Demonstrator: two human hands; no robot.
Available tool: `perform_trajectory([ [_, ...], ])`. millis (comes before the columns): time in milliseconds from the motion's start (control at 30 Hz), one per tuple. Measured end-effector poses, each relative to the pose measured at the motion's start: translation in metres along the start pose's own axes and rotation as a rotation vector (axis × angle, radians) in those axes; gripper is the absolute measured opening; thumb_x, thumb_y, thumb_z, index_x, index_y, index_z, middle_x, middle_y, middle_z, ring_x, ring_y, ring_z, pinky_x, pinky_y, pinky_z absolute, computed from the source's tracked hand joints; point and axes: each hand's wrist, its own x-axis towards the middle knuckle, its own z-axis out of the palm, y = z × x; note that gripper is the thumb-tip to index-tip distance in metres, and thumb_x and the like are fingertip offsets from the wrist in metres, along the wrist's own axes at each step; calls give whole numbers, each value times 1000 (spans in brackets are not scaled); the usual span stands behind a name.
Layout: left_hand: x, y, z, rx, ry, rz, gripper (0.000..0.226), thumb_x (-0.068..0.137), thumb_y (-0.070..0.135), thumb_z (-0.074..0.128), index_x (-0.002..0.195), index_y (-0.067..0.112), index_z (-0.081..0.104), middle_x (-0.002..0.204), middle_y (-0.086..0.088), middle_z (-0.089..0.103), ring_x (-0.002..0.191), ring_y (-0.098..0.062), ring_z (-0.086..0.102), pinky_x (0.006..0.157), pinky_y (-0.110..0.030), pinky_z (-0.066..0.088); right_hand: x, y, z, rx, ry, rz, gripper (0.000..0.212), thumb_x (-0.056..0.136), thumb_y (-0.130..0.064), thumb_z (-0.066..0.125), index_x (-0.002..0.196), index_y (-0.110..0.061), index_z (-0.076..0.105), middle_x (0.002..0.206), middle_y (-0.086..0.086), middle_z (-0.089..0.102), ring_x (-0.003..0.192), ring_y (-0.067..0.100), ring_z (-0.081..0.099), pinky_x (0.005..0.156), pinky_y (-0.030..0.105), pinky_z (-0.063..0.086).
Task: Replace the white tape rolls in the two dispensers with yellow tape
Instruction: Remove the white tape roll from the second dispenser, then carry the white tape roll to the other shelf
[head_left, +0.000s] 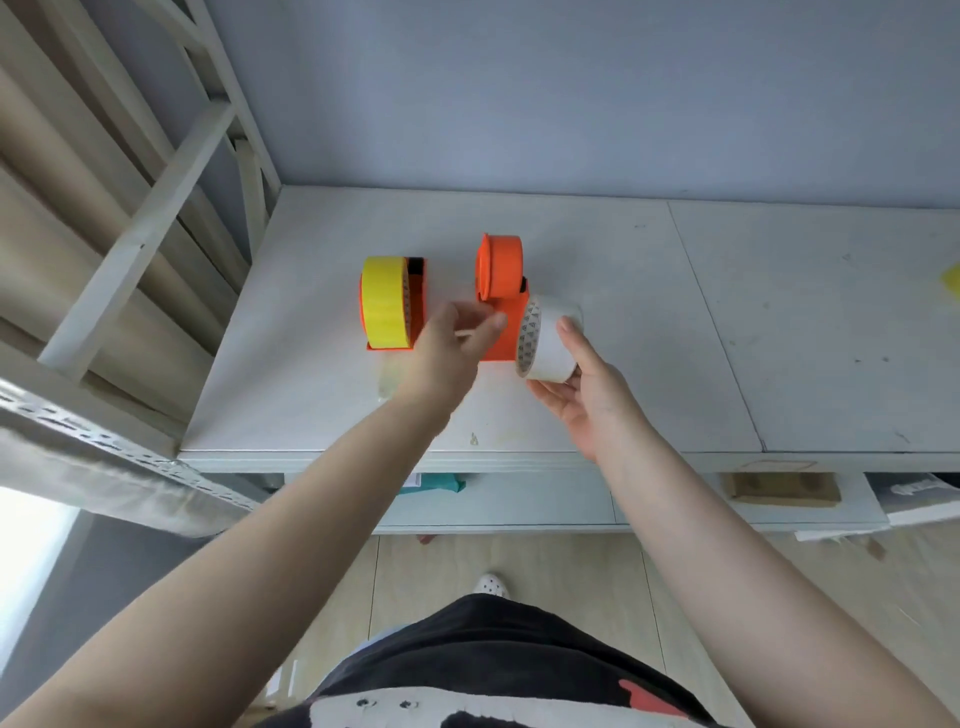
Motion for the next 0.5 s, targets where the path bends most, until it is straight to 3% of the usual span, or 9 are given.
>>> perform_trajectory([
  [67, -27, -16, -8, -74, -185, -26, 16, 88, 24, 66, 101, 15, 63, 90, 0, 67, 82, -10, 61, 74, -20, 44, -18, 16, 3, -5, -30, 36, 24, 86, -37, 66, 94, -14, 68, 90, 5, 73, 87, 17, 69, 80, 28, 55],
  [133, -50, -29, -18, -156, -311, -71, 9, 88, 18, 66, 96, 15, 64, 82, 3, 70, 77, -7, 62, 74, -17, 44, -36, 36, 9, -40, -49, 62, 28, 85, -39, 66, 98, -14, 69, 96, 6, 73, 90, 17, 69, 80, 28, 55],
  [200, -68, -39, -29, -219, -355, -74, 2, 89, 14, 64, 91, 13, 65, 80, 3, 70, 78, -10, 61, 78, -20, 45, -53, 56, 13, -52, -62, 67, 30, 87, -42, 62, 100, -16, 70, 99, 5, 72, 93, 17, 68, 83, 30, 54],
  [300, -93, -54, -50, -355, -392, -150, 9, 92, 18, 58, 87, 17, 65, 85, -7, 64, 85, -22, 55, 84, -37, 42, -81, 86, 9, 36, -55, 116, 48, 90, -55, 50, 115, -17, 63, 107, 9, 69, 99, 23, 67, 85, 35, 55],
  [367, -109, -63, -60, -433, -410, -234, 15, 96, 16, 52, 86, 16, 63, 86, -6, 64, 83, -21, 59, 83, -32, 48, -98, 105, 0, 122, -6, 171, 55, 91, -55, 47, 126, -14, 57, 113, 12, 66, 98, 27, 67, 78, 36, 58],
  [433, -127, -71, -62, -483, -440, -328, 17, 98, 14, 46, 93, 10, 62, 85, -5, 67, 77, -17, 64, 68, -25, 54, -116, 124, -16, 154, 56, 191, 52, 94, -48, 47, 130, -10, 55, 113, 11, 67, 92, 24, 69, 68, 32, 58],
  [500, -146, -79, -55, -478, -458, -443, 19, 99, 12, 43, 96, 8, 61, 77, -4, 70, 67, -16, 66, 50, -21, 51, -134, 142, -34, 144, 95, 201, 49, 97, -43, 45, 130, -9, 55, 111, 10, 69, 90, 22, 69, 68, 30, 57],
])
